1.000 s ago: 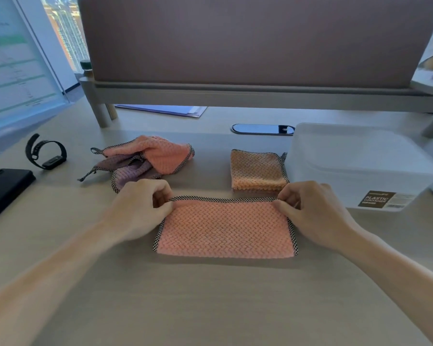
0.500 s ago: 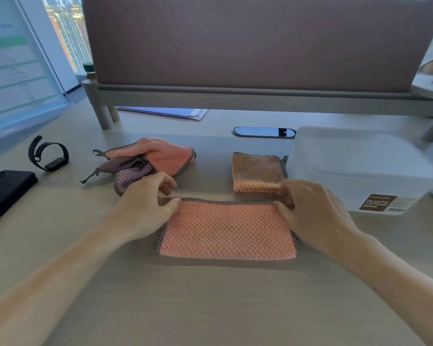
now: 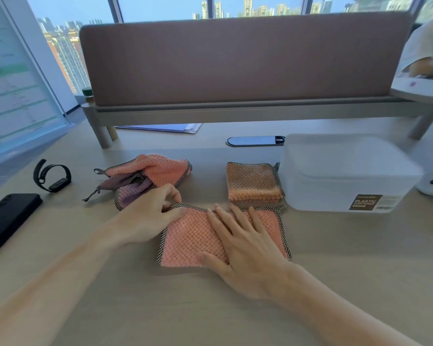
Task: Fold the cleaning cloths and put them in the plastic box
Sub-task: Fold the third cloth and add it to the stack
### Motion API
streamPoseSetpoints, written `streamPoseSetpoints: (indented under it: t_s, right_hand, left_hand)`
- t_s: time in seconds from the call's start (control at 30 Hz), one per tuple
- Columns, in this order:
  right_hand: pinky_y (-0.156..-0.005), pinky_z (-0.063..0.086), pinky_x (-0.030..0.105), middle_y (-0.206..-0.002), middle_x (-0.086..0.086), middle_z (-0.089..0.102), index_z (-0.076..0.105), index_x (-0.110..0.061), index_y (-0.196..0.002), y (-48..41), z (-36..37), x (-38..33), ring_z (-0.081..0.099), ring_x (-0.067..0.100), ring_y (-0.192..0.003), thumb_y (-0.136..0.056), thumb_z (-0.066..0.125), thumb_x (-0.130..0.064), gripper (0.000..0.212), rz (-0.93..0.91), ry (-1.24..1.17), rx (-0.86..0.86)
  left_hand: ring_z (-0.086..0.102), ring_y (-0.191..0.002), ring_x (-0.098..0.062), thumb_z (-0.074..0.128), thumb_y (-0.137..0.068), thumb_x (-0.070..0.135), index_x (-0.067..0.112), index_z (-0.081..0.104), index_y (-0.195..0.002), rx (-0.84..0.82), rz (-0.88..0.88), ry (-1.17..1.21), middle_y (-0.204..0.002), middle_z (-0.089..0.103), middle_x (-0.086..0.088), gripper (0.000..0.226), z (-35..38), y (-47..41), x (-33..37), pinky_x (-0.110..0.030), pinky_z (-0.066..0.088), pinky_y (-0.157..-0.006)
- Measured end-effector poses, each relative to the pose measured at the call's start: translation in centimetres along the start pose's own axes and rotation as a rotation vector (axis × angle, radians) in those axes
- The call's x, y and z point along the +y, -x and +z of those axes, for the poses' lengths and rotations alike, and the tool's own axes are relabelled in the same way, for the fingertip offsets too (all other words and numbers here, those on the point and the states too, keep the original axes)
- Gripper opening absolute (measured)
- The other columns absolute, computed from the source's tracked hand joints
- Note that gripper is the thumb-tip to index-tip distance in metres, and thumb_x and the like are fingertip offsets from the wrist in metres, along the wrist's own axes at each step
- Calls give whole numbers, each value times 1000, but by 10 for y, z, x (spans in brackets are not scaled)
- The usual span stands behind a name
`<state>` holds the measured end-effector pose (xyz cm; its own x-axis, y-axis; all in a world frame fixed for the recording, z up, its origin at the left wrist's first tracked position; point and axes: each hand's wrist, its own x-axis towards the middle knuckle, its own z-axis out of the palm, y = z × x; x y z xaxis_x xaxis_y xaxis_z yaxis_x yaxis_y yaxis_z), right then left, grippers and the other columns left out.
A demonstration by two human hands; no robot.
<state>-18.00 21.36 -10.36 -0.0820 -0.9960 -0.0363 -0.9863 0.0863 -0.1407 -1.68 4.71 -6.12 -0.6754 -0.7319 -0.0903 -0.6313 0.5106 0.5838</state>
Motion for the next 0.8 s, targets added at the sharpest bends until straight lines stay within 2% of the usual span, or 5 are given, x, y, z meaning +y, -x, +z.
streamPoseSetpoints:
  t_s: [0.17,0.3,0.43,0.6,0.8]
  right_hand:
    - [-127,-5,40,-170,-12,-13,-7,-27,-162,11,-14,5,-22,5,-153,-96,16,-73,83,-30,-252,129]
    - [-102,36,10,-135,-24,55,50,-35,-143,49,-39,17,48,-9,-123,-90,39,-71,65,184,-712,443]
    - [-67,60,38,-86,-3,77,76,-29,-100,79,-46,34,72,19,-74,-79,58,-77,55,363,-1216,370]
    - [-56,53,26,-63,1,76,73,-25,-94,80,-49,46,64,9,-47,-75,70,-69,48,537,-1018,230]
    - [-56,51,25,-65,0,76,73,-15,-73,71,-34,57,52,4,-48,-84,75,-34,22,533,-855,262]
  left_hand:
    - [70,-93,-9,64,-100,23,34,72,-106,16,55,307,-108,73,16,15,-10,-4,23,-32,52,-89]
    - [71,-78,-20,60,-102,20,15,77,-91,-167,34,445,-87,76,-4,21,-12,-13,75,-27,57,-67]
    - [76,-77,-24,58,-103,23,3,70,-100,-468,-18,552,-96,79,-19,24,4,-27,124,-29,62,-69]
    - [78,-84,-21,58,-99,5,-1,70,-107,-595,0,311,-100,81,-15,16,39,-46,138,-26,61,-71]
    - [72,-59,-13,59,-101,17,10,67,-105,-402,72,45,-79,80,-1,11,63,-54,134,-20,52,-53]
